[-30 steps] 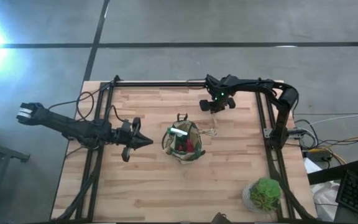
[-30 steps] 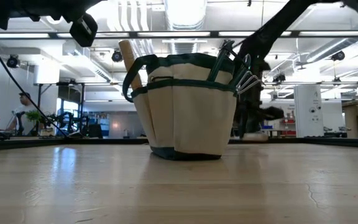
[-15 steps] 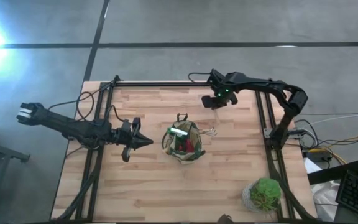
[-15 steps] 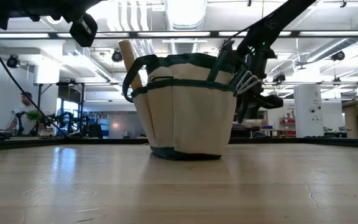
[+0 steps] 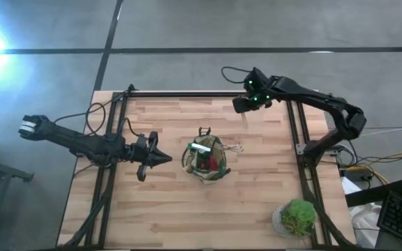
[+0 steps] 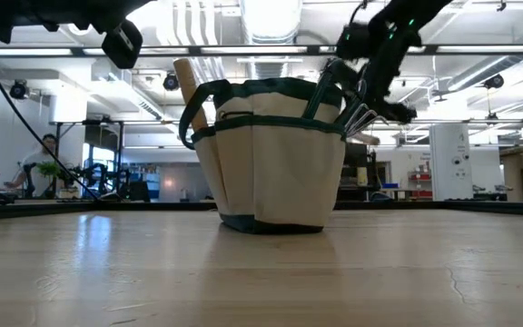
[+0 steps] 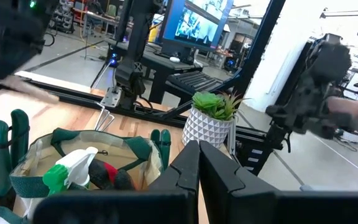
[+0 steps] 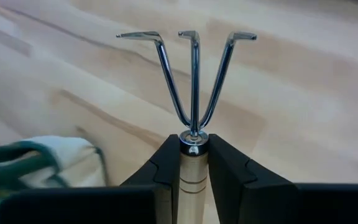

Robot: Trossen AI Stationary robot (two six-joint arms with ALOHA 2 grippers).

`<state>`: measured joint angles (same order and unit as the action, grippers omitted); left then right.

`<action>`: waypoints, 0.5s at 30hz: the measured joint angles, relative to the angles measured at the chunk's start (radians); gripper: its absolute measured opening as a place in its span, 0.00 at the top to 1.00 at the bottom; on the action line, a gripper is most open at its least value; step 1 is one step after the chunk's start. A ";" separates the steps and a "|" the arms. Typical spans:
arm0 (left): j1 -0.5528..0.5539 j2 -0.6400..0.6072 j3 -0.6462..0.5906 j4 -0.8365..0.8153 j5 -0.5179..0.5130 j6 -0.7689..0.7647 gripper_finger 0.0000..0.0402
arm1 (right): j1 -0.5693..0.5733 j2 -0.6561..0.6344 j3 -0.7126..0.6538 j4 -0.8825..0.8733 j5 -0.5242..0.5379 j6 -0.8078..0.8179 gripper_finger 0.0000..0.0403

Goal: Pick & Place Garden tools in Gardening bag
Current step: Put the light brown hand rake into the white gardening bag

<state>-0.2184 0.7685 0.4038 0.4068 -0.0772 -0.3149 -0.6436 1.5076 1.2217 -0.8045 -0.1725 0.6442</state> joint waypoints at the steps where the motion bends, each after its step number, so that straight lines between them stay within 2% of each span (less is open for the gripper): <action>1: 0.000 0.000 0.000 0.000 0.000 0.000 0.97 | 0.005 -0.020 0.000 0.014 0.002 -0.008 0.88; 9: 0.000 0.000 0.000 0.000 0.000 0.000 0.97 | 0.098 -0.154 0.001 0.208 0.017 -0.048 0.88; 15: 0.000 0.000 0.000 0.000 0.001 0.000 0.97 | 0.209 -0.186 0.000 0.406 0.018 -0.073 0.88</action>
<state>-0.2184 0.7685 0.4038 0.4065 -0.0765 -0.3145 -0.4350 1.3216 1.2221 -0.3984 -0.1547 0.5713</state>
